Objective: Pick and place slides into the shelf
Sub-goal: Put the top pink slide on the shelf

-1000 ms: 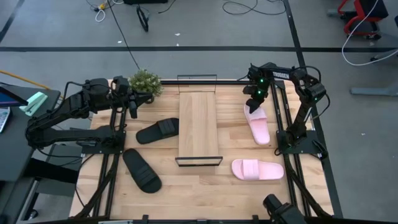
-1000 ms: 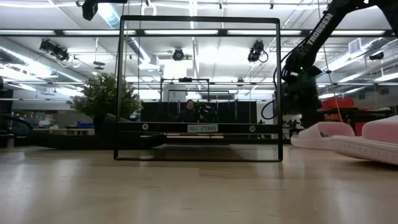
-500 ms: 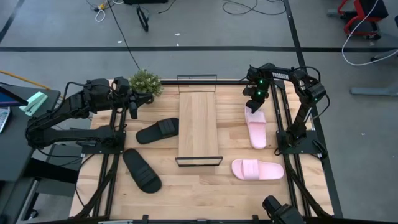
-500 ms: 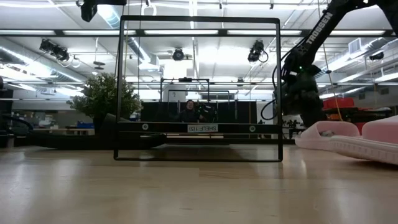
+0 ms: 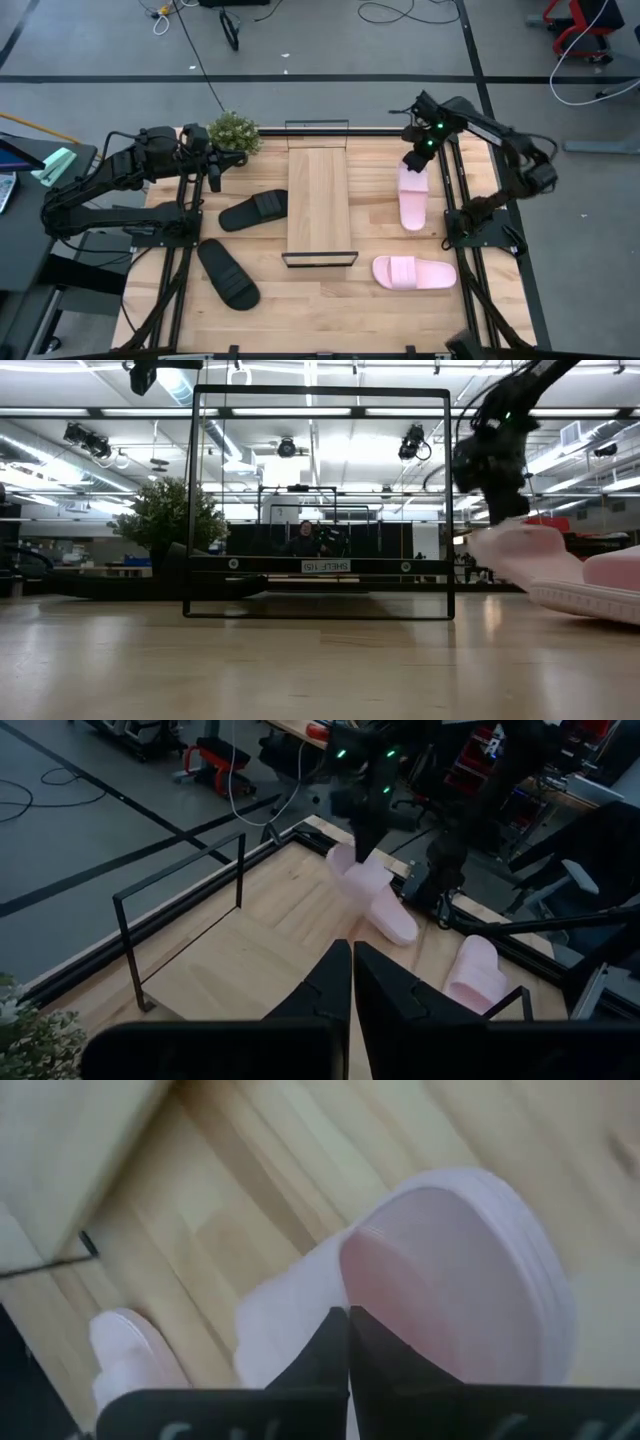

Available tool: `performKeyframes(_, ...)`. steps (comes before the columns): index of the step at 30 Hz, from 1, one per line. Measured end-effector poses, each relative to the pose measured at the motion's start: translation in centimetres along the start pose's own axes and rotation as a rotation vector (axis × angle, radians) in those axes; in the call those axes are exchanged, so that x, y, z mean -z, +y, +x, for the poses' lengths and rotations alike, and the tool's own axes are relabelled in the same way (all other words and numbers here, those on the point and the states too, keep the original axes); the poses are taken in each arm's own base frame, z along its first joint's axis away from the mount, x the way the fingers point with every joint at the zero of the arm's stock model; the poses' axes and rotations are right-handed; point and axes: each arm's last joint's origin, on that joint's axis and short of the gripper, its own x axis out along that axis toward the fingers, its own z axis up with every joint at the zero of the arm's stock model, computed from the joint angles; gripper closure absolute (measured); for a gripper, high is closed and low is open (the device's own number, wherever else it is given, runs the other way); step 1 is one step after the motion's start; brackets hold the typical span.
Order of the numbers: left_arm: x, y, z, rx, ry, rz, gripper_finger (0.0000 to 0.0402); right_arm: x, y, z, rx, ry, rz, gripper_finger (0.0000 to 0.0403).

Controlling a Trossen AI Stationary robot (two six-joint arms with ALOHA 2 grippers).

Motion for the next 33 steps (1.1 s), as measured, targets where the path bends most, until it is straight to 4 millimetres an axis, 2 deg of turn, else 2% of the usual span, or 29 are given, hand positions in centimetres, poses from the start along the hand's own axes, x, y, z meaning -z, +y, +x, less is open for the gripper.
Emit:
performKeyframes(10,0.0,0.0,0.0,-0.001,-0.001,0.024,0.0375,3.7,4.5,-6.3,-0.063,-0.413,0.15,0.0403)
performKeyframes(17,-0.1,0.1,0.0,-0.034,-0.014,0.037,0.0386,4.9,6.7,-9.0,-0.19,-0.647,0.234,0.0403)
performKeyframes(25,-0.1,0.1,0.0,-0.049,-0.02,0.037,0.0381,3.2,10.1,-10.5,-0.386,-0.851,0.302,0.0403)
performKeyframes(33,-0.5,0.2,0.0,-0.114,-0.081,0.089,0.0382,1.9,13.1,-8.9,-0.379,-0.915,0.51,0.0403)
